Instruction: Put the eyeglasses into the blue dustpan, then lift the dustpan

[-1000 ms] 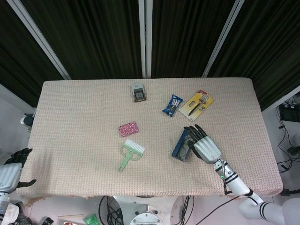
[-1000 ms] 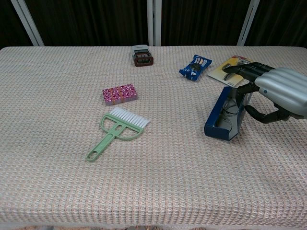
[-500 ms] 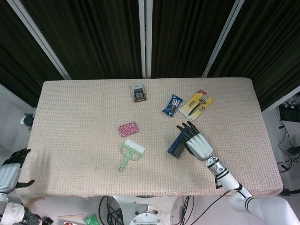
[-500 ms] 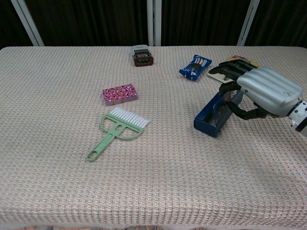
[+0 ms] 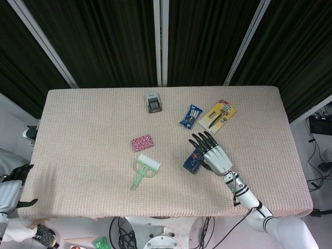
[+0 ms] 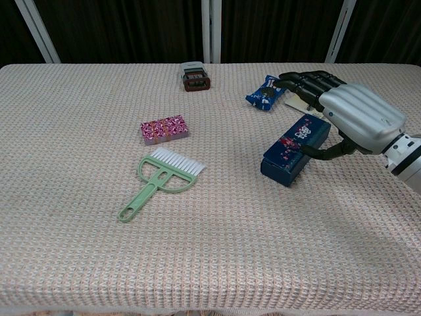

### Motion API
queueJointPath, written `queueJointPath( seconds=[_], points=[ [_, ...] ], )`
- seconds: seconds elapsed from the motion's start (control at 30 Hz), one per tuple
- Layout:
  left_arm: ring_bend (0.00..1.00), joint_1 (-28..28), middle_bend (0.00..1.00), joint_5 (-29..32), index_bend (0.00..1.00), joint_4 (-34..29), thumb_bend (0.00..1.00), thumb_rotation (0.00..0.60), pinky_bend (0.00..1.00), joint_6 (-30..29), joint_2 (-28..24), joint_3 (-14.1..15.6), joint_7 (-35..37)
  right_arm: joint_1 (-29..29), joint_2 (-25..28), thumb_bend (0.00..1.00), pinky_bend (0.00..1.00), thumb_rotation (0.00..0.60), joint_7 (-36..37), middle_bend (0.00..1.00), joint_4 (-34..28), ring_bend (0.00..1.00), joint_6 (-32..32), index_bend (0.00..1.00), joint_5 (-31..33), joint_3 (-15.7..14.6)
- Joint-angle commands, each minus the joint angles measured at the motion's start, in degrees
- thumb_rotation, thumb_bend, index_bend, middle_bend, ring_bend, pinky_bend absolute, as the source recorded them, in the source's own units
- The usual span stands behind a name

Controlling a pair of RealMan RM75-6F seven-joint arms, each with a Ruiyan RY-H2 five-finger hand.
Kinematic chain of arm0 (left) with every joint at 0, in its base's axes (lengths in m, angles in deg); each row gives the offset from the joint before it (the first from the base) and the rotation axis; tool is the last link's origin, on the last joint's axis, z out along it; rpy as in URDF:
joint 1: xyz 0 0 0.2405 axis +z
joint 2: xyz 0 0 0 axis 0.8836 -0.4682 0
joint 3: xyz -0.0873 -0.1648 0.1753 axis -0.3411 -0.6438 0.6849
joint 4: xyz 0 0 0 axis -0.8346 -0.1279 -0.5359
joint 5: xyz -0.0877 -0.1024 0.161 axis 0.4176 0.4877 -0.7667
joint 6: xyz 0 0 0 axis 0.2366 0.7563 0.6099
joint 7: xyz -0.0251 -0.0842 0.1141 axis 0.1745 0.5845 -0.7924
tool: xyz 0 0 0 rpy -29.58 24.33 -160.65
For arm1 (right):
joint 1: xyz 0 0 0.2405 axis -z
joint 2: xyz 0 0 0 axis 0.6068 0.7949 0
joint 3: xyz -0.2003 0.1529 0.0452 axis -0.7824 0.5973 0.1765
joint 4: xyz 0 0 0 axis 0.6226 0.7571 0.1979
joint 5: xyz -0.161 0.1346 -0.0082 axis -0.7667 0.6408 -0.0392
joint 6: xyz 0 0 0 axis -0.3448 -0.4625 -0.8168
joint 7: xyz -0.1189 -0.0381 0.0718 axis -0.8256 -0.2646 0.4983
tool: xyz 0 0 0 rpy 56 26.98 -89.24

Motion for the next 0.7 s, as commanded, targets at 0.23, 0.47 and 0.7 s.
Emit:
queueJointPath(
  seconds=[0.23,0.47,0.7],
  points=[
    [0.08,0.2,0.06,-0.1,0.08,-0.5,0.08,0.600,0.24,-0.6,-0.2,-0.1,-0.2,1.9,2.9,0.18,0.00,0.600,1.1,0.00,-1.2,0.00,-6.2,0.00,1.0,1.5],
    [0.08,0.9,0.06,-1.8,0.08,-0.3,0.08,0.600,0.24,-4.5,0.3,-0.8,0.1,12.3,21.9,0.18,0.00,0.600,-6.3,0.00,-24.2,0.00,-7.4,0.00,7.0,0.9],
    [0.08,1.2,0.06,-4.2,0.08,-0.4,0.08,0.600,0.24,-8.7,1.2,-1.6,-0.5,22.9,38.0,0.18,0.00,0.600,-17.7,0.00,-47.2,0.00,-11.3,0.00,15.2,0.5]
  ],
)
